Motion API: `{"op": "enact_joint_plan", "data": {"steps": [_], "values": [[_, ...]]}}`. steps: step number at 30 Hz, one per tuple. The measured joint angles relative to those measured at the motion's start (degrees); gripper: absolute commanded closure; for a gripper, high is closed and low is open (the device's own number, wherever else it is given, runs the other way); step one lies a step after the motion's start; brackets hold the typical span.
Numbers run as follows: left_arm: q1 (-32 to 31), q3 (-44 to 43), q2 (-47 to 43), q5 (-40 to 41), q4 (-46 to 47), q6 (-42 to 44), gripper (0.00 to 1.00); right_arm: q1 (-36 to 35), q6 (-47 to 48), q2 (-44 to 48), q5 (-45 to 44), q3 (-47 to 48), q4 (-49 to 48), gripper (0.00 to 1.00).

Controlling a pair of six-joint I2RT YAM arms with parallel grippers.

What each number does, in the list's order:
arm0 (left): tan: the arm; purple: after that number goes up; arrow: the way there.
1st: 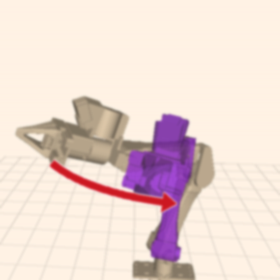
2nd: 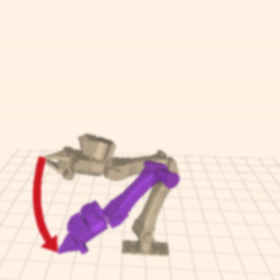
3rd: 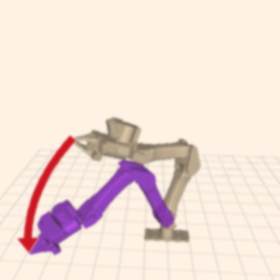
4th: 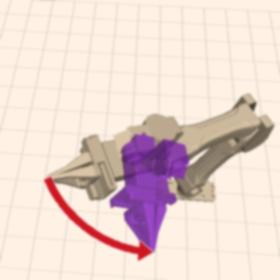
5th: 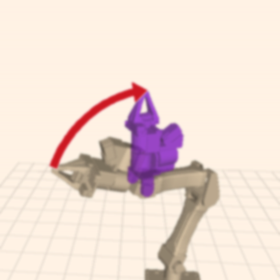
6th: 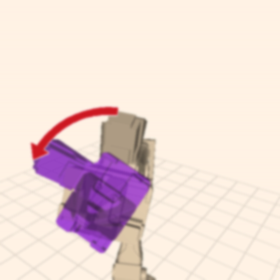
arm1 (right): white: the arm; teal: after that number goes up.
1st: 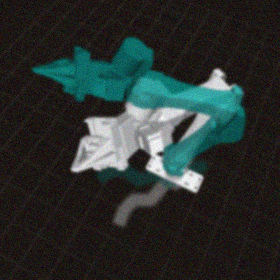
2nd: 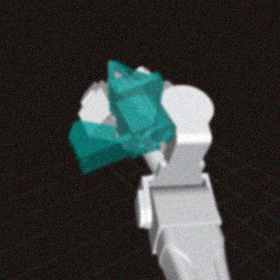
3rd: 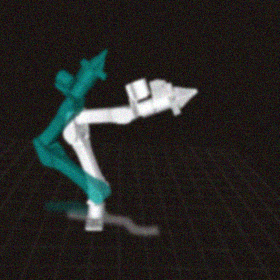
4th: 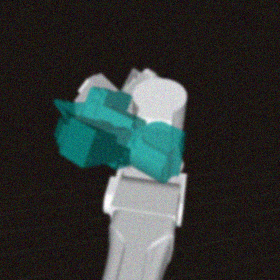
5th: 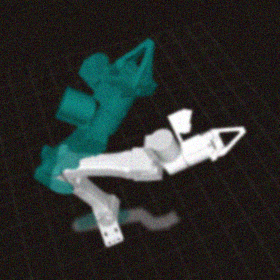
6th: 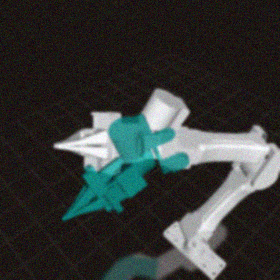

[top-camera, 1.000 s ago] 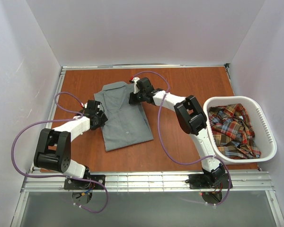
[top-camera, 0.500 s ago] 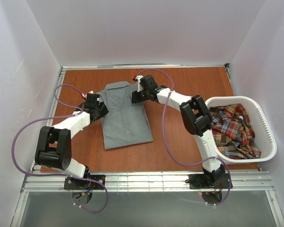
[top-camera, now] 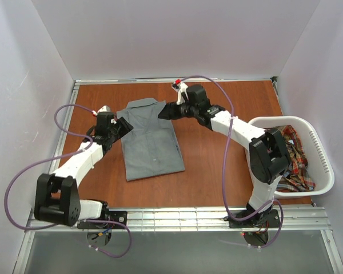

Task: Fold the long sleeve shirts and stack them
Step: Fold the shirt

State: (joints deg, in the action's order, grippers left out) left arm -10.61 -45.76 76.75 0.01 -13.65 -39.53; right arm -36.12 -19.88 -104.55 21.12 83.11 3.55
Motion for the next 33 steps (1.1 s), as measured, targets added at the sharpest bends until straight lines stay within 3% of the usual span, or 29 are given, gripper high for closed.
{"op": "enact_joint_plan", "data": {"steps": [4,8,17,21,22,27,30,33], "values": [[0.0,4.1,-4.9,-4.1,5.2,-4.5,0.51,-0.4,-7.5,-1.3,7.1,-9.7,-9.6,0.44],[-0.1,6.1,1.2,-5.5,10.1,-6.7,0.62,-0.8,-12.6,-7.7,11.3,-13.4,-17.8,0.44],[0.9,8.5,14.4,-4.6,21.5,-10.5,0.67,1.3,-16.9,-15.2,12.1,-20.1,-32.4,0.45],[1.1,7.8,15.7,-4.6,23.5,-10.2,0.58,4.2,-17.2,-14.7,12.3,-22.6,-35.9,0.45],[1.1,7.6,15.7,-4.6,23.3,-9.9,0.46,4.7,-17.0,-13.9,12.2,-23.4,-35.9,0.45],[1.2,6.8,11.0,-5.3,18.6,-8.6,0.24,5.6,-15.8,-7.5,12.9,-26.0,-31.9,0.44],[0.4,6.7,2.1,-5.3,12.7,-8.8,0.23,3.8,-15.5,-0.1,14.7,-28.2,-29.8,0.44],[-1.7,7.4,-7.4,-6.2,8.6,-10.3,0.33,-0.4,-15.6,5.0,16.6,-29.4,-29.4,0.45]]}}
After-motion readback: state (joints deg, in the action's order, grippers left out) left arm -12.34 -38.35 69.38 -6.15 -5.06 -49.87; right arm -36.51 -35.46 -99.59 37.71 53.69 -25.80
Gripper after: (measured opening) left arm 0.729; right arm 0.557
